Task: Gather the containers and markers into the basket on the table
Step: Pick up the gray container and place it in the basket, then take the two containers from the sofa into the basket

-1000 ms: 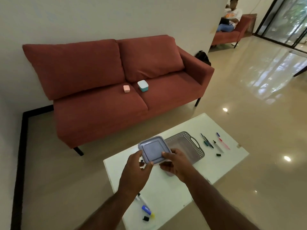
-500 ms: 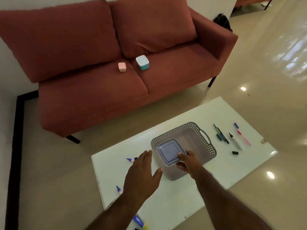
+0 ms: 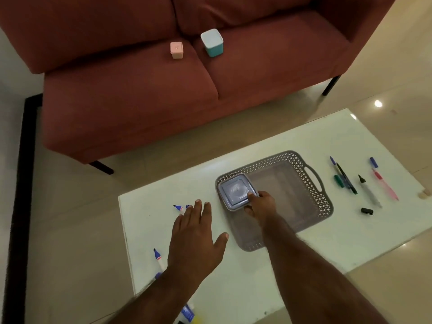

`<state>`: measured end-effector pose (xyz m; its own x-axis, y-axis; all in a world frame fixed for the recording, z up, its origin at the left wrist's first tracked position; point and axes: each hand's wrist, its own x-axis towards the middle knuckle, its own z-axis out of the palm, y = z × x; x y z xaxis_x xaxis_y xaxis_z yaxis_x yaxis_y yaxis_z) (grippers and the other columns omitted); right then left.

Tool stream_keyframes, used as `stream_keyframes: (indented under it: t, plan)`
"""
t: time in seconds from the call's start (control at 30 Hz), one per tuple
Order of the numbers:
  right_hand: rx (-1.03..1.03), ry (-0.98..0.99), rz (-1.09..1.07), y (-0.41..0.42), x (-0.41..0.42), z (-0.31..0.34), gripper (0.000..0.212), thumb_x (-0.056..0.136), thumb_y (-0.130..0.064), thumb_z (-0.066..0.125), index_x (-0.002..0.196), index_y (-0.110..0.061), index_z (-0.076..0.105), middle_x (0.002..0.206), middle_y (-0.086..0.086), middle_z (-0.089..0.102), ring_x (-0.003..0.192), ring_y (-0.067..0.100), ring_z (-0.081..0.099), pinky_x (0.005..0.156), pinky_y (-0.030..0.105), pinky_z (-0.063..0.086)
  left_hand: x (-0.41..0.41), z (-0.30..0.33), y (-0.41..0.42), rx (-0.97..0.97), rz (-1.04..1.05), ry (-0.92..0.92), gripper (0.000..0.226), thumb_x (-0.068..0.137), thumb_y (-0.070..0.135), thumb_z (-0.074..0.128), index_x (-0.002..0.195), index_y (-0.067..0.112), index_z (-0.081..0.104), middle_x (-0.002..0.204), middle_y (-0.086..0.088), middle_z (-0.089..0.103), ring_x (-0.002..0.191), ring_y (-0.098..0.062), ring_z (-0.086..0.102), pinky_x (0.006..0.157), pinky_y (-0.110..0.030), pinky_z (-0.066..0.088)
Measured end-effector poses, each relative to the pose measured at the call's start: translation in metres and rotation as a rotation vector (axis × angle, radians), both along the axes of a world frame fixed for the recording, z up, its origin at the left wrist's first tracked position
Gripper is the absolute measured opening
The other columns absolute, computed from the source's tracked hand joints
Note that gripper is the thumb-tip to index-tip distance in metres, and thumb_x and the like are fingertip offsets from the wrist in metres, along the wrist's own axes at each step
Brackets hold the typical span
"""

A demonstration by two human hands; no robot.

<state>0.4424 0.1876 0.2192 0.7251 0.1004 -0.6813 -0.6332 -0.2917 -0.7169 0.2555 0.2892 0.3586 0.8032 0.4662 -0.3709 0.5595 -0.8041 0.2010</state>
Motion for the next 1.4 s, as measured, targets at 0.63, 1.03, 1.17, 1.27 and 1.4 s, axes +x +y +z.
stream_keyframes:
  t: [0.63,1.03,1.17,1.27,1.4]
  plan:
    - [-0.11,0.17,0.078,-0.01,-0.005,0.025,0.02,0.088,-0.022,0.061,0.071,-0.015,0.052,0.061,0.003,0.051,0.053,0.02,0.049,0.055,0.03,0.046,0.002,0.005,0.002,-0.009,0.069,0.012,0.085,0.092,0.07,0.029,0.158,0.025,-0.003,0.166,0.0,-0.006,0.153,-0.02,0.0,0.122,-0.036,0.006]
    - [-0.4,-0.388,0.674,0.0,-0.09,0.223,0.049,0.091,-0.04,0.058,0.129,-0.009,0.056,0.125,0.013,0.064,0.118,0.033,0.059,0.097,0.034,0.043,-0.046,0.131,0.025,0.125,0.208,-0.139,0.08,0.093,0.063,0.038,0.155,0.016,0.02,0.164,-0.009,0.018,0.15,-0.026,0.02,0.121,-0.041,0.017]
    - [-0.347,-0.521,0.791,0.023,-0.131,0.301,0.056,0.092,-0.043,0.059,0.137,-0.012,0.051,0.137,0.01,0.058,0.127,0.029,0.054,0.102,0.035,0.041,-0.081,0.188,0.041,0.195,0.249,-0.202,0.079,0.093,0.061,0.043,0.155,0.017,0.021,0.163,-0.009,0.02,0.149,-0.026,0.02,0.12,-0.042,0.017]
    - [-0.384,-0.68,0.924,0.043,-0.157,0.349,0.063,0.093,-0.045,0.058,0.145,-0.013,0.042,0.148,0.007,0.047,0.135,0.027,0.046,0.108,0.037,0.036,-0.116,0.225,0.062,0.237,0.283,-0.241,0.079,0.092,0.061,0.044,0.154,0.017,0.023,0.163,-0.008,0.02,0.149,-0.027,0.02,0.12,-0.043,0.017]
    - [-0.453,-0.886,1.042,0.081,-0.189,0.401,0.066,0.092,-0.043,0.059,0.144,-0.007,0.04,0.154,0.015,0.036,0.138,0.035,0.038,0.11,0.04,0.033,-0.16,0.264,0.099,0.288,0.298,-0.279,0.082,0.091,0.06,0.046,0.155,0.017,0.021,0.163,-0.008,0.019,0.15,-0.028,0.018,0.12,-0.046,0.018]
